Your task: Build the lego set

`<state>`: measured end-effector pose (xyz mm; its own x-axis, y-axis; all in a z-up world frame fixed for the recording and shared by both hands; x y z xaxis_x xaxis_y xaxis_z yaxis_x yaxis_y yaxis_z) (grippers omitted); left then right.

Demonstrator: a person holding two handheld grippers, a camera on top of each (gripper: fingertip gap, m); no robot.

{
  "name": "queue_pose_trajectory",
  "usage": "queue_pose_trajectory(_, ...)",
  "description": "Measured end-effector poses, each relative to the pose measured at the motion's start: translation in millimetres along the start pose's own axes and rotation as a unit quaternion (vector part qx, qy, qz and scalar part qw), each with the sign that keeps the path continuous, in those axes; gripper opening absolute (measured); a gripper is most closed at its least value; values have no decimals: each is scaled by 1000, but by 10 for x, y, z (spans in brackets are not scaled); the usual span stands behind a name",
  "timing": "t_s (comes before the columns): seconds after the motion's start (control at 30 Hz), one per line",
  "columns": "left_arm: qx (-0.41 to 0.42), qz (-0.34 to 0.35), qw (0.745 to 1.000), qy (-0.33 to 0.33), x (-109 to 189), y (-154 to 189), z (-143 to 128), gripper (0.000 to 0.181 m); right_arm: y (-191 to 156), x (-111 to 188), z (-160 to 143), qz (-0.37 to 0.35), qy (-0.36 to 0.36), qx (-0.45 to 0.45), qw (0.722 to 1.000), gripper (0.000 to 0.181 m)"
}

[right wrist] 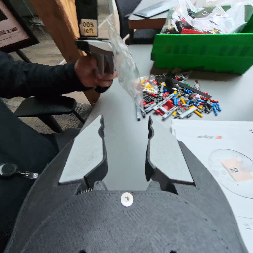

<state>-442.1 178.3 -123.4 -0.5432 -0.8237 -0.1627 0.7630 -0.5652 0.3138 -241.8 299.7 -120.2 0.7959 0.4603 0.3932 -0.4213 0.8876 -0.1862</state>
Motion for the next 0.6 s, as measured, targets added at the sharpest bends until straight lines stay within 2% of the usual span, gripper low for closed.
queue_pose_trajectory(0.07, 20, -28, 999, -1, -119, 274, -67, 0, -286, 5, -31, 5, 5, 11, 1000, 49)
queue_pose_trajectory(0.13, 38, -55, 998, 3, -192, 507, -150, 0, -528, 36, -118, 0, 3, 10, 1000, 45)
queue_pose_trajectory(0.2, 44, -72, 996, -10, -252, 691, -276, 0, -749, 118, -217, -11, 13, 16, 1000, 31)
queue_pose_trajectory(0.27, 56, -96, 994, -18, -294, 832, -400, 0, -853, 222, -345, -58, 20, 9, 998, 54)
queue_pose_trajectory(0.3, 63, -106, 992, -24, -315, 882, -456, 0, -883, 270, -423, -74, 11, -4, 997, 59)
queue_pose_trajectory(0.37, 74, -111, 990, -36, -364, 949, -562, 0, -1003, 332, -521, -62, 22, -16, 998, 52)
queue_pose_trajectory(0.5, 69, -148, 986, -45, -457, 1152, -675, 0, -1012, 484, -630, -136, 29, -36, 990, 81)
queue_pose_trajectory(0.57, 72, -155, 984, -44, -490, 1207, -689, 0, -1072, 554, -609, -123, 63, -43, 989, 80)
queue_pose_trajectory(0.6, 77, -156, 984, -42, -503, 1219, -695, 0, -1108, 591, -601, -117, 77, -42, 989, 62)
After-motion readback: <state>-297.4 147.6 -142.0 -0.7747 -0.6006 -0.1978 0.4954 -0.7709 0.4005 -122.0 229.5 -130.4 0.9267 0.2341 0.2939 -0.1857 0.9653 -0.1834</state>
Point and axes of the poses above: each gripper's, where its closed fingertips meet, x back along the fingers, z out of its top, y = z × x across the jaws, the point moved 8 cm from there along x, back along the fingers, and after that the axes turned 7 degrees about z, right-handed, at the moved point
